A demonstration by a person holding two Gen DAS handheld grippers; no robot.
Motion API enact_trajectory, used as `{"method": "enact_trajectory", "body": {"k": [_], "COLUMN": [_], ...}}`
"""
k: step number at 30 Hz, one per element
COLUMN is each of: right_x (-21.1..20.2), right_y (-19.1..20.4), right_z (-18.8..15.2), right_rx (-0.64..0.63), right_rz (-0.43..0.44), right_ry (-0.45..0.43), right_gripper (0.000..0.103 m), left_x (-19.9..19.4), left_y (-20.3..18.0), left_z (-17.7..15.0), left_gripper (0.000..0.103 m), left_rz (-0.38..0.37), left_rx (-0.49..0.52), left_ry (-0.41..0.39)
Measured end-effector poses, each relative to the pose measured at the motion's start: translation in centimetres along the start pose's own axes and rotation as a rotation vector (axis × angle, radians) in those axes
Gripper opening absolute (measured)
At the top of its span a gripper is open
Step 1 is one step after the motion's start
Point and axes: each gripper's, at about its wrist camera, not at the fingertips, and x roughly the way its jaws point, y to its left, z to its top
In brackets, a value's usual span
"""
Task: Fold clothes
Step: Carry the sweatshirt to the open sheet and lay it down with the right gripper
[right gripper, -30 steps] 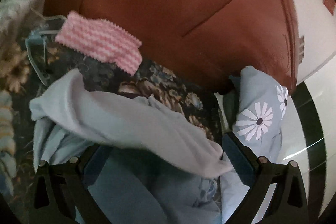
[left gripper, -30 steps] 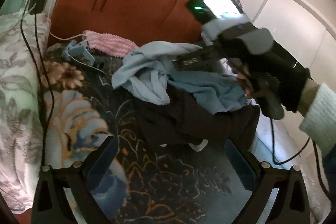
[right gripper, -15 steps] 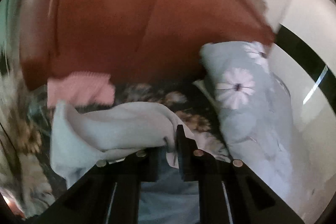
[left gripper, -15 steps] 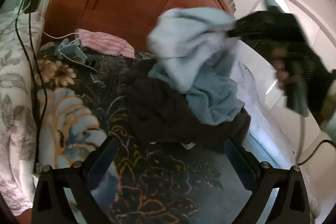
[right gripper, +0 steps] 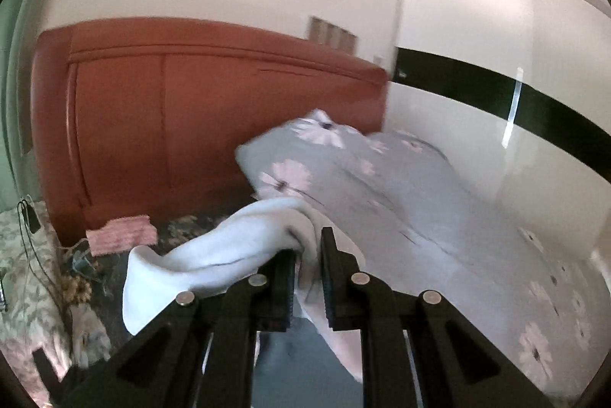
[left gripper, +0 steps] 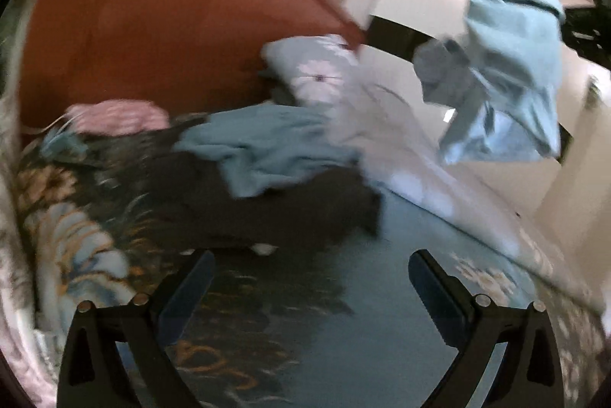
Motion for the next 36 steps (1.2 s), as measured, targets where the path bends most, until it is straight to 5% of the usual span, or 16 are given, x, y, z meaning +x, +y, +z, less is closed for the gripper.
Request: {"method": "enact_trajectory", "body": {"k": [7, 15, 18, 23, 27, 32, 36], "right_x": [-8.1, -11.0, -11.3, -12.9, -16.0, -19.4, -16.4], "right_y": [-9.1, -17.1, -18.9, -18.3, -16.8, -12.6, -8.6], "right_z": [-12.2, -31.1, -36.8, -38.6, -38.6, -36.7, -36.3], "right_rx": [0.122, 0.323, 0.408, 0.392, 0.318, 0.207, 0.07], "right_rz": [-0.049, -0.216, -0.265, -0.258, -0.276, -0.29, -0.202], "right_ry": [0.139, 0.453, 0.54, 0.578, 0.578, 0.476, 0.46], "right_gripper": [0.013, 0.013, 0.013, 0.017, 0.05, 0.068, 0.074], "left_x": [0.0, 1.5, 2.0, 2.4, 3.2, 3.5, 3.2], "left_y": [-5.4, -8.2, -9.0, -12.5, -15.4, -19.6, -22.1], "left_z": [-1.1, -2.3, -2.8, -4.3, -6.0, -8.6, -10.5], "left_gripper": [0.103, 0.103, 0.103, 0.103, 0.103, 0.103, 0.103], "left_rz": [-0.322, -0.39, -0.48, -0.563, -0.611, -0.603, -0.618], "left_rx": [0.022, 0.017, -0.051, -0.044, -0.034, 0.08, 0.145], "left_ry": [0.03, 0.114, 0.134, 0.173, 0.249, 0.324, 0.377]}}
